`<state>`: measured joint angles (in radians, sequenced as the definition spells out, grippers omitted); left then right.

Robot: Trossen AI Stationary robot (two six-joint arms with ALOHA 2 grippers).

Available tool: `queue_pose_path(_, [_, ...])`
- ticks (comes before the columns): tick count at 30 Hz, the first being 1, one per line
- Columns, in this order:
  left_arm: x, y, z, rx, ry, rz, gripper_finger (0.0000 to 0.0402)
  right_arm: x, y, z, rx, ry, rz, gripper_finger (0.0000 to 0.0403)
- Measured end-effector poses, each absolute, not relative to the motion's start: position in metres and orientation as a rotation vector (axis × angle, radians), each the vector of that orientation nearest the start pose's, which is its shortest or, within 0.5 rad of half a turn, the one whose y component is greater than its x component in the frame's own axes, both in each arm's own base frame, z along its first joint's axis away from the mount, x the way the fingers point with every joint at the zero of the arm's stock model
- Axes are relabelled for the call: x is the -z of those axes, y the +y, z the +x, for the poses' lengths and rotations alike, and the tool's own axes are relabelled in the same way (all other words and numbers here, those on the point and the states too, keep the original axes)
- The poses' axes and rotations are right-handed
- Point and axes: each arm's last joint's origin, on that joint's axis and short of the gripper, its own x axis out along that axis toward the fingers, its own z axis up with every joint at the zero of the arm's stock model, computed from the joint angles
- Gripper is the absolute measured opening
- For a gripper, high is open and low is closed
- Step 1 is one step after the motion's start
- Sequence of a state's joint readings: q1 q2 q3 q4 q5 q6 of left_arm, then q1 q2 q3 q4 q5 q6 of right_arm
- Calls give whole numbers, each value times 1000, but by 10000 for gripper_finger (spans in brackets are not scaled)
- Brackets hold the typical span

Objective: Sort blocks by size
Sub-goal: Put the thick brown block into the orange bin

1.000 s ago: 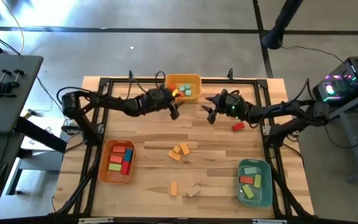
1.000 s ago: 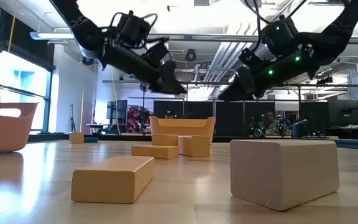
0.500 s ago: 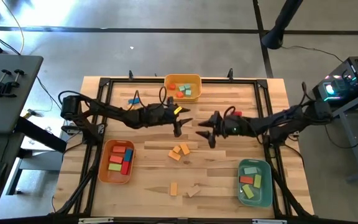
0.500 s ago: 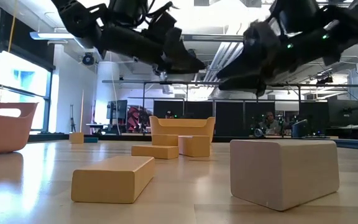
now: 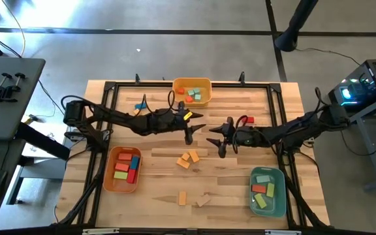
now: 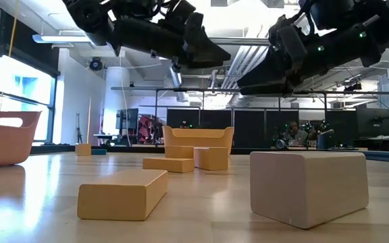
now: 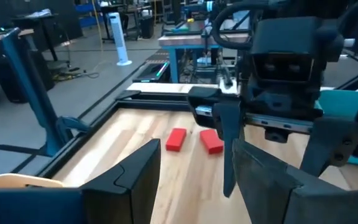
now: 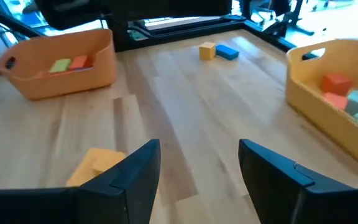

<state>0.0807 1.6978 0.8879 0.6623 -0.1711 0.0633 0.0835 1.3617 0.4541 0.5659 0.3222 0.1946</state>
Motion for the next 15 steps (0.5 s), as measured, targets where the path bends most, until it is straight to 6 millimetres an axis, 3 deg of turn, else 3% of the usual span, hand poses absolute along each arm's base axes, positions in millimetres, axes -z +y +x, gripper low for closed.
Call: queue_pose_path(15, [-216, 45, 359, -228, 170, 232, 186, -172, -1, 253, 345, 310, 217, 213])
